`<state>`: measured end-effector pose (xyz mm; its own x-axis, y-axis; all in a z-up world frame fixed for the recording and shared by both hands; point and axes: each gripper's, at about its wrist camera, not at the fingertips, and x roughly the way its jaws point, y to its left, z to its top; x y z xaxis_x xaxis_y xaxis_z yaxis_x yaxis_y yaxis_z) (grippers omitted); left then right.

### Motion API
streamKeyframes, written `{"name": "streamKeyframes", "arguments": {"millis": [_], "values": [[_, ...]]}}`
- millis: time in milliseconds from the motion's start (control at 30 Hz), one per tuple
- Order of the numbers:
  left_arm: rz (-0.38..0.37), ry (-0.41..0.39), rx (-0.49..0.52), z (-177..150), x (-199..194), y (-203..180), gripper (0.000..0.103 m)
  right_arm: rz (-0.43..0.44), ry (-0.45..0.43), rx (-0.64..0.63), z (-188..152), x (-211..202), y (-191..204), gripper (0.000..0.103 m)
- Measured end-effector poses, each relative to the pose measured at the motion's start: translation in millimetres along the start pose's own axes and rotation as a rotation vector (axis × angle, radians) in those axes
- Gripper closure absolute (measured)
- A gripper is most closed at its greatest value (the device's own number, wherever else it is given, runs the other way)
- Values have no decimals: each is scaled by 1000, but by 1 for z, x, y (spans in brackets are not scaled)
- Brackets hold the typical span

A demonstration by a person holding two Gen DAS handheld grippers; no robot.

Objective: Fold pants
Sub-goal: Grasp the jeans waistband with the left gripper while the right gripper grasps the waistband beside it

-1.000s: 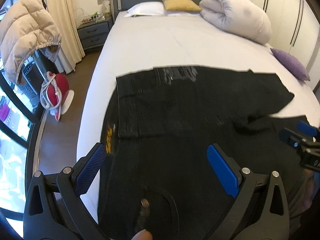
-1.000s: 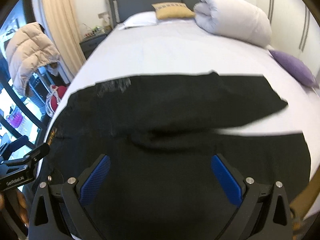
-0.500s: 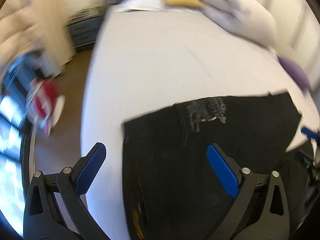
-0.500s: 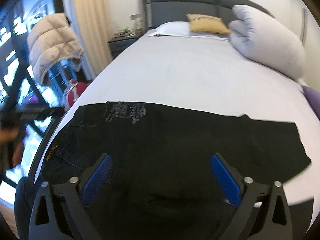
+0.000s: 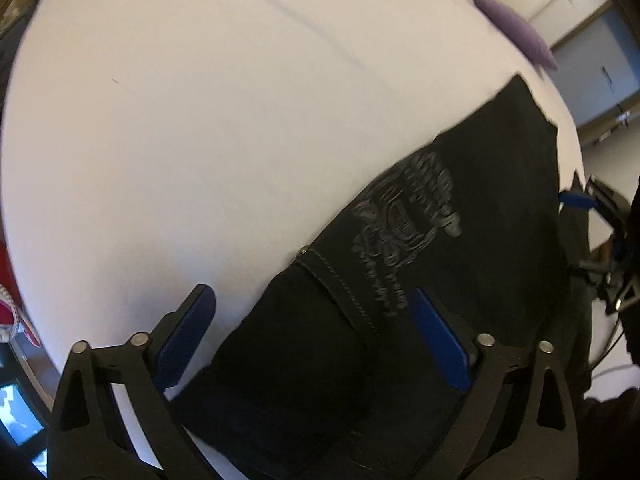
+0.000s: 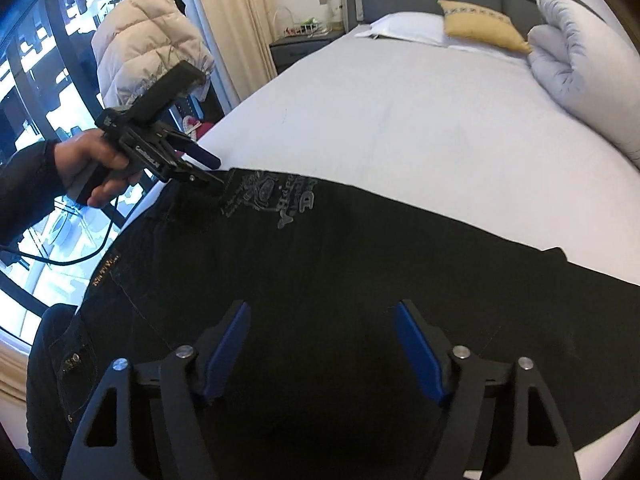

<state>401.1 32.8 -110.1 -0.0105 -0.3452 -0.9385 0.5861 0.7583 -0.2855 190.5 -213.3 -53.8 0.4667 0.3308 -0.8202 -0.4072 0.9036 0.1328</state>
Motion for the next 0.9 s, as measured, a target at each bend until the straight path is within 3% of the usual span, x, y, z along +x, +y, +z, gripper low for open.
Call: {"name": "streamKeyframes", "arguments": {"millis": [100,133,167,200,233,300,467,667,900], "values": [[-3,32,33,0,5,5,12,23,16,-7,2,7,-4,31],[-1,36,41,0,4,6,20,36,22,-10,4,10,-6,32],[22,40,48,-1,1,9,43,44,25,-12,5,12,-7,34],[41,43,52,-1,0,11,57,51,27,-14,7,13,-7,34],[51,43,51,-1,-4,14,78,60,29,-15,10,14,-8,34],[36,46,47,-4,-10,16,88,75,28,-18,18,17,-7,35],[99,-24,87,-14,-27,3,98,98,23,-76,46,25,-2,35],[178,-190,141,-51,-70,-30,99,99,61,-221,79,41,7,41],[223,-294,185,-85,-103,-57,99,87,162,-320,109,72,5,46]]}}
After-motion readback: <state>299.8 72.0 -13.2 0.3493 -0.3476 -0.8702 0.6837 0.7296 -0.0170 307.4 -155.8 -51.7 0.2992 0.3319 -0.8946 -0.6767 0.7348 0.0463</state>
